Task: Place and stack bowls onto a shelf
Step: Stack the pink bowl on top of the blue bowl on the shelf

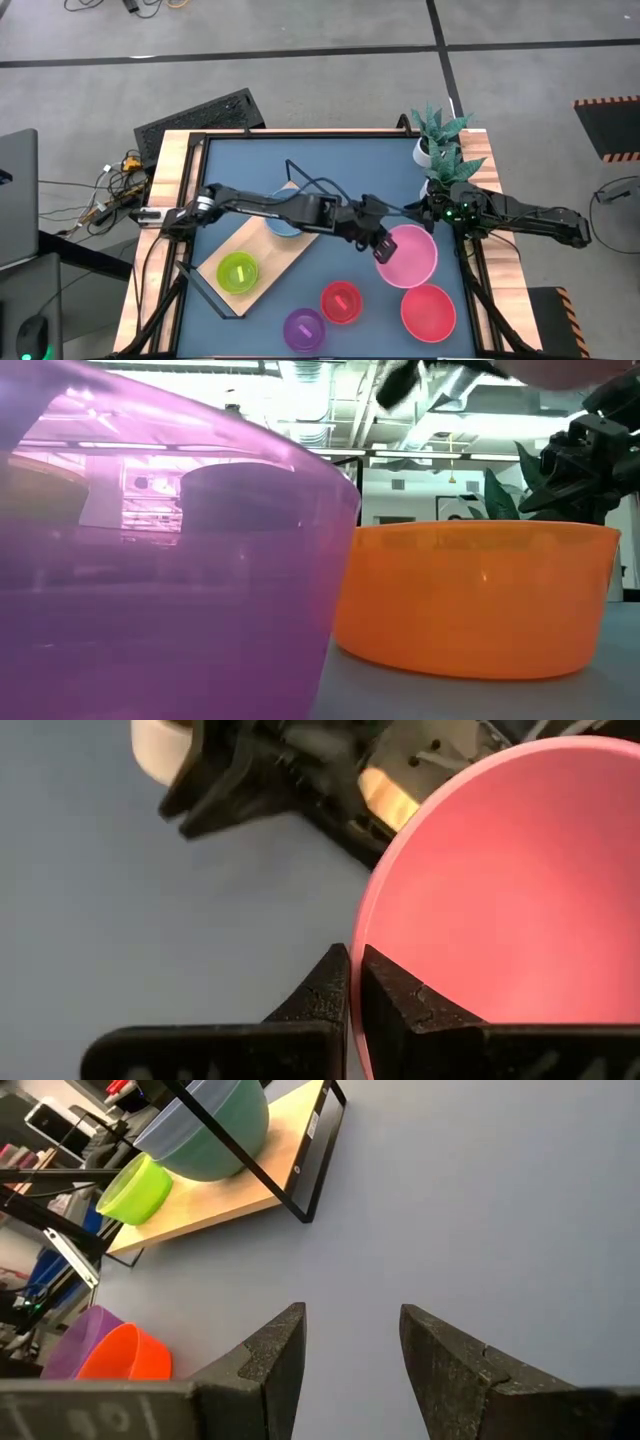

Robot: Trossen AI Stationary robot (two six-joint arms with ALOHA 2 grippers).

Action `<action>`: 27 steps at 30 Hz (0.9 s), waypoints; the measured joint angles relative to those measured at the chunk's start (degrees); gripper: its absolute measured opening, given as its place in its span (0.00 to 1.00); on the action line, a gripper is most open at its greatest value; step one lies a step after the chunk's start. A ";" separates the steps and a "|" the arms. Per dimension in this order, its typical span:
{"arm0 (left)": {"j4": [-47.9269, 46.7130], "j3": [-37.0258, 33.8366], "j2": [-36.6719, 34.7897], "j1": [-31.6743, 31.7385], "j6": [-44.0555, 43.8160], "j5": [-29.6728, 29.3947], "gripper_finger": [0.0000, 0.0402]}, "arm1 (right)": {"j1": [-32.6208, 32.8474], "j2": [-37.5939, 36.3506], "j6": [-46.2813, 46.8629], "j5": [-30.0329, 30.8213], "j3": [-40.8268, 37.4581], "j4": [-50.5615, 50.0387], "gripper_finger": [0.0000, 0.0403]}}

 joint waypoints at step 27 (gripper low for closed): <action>-54.75 3.96 -23.11 -2.02 -15.84 -18.77 0.00 | -0.04 0.00 -0.08 2.66 -0.04 -0.13 0.47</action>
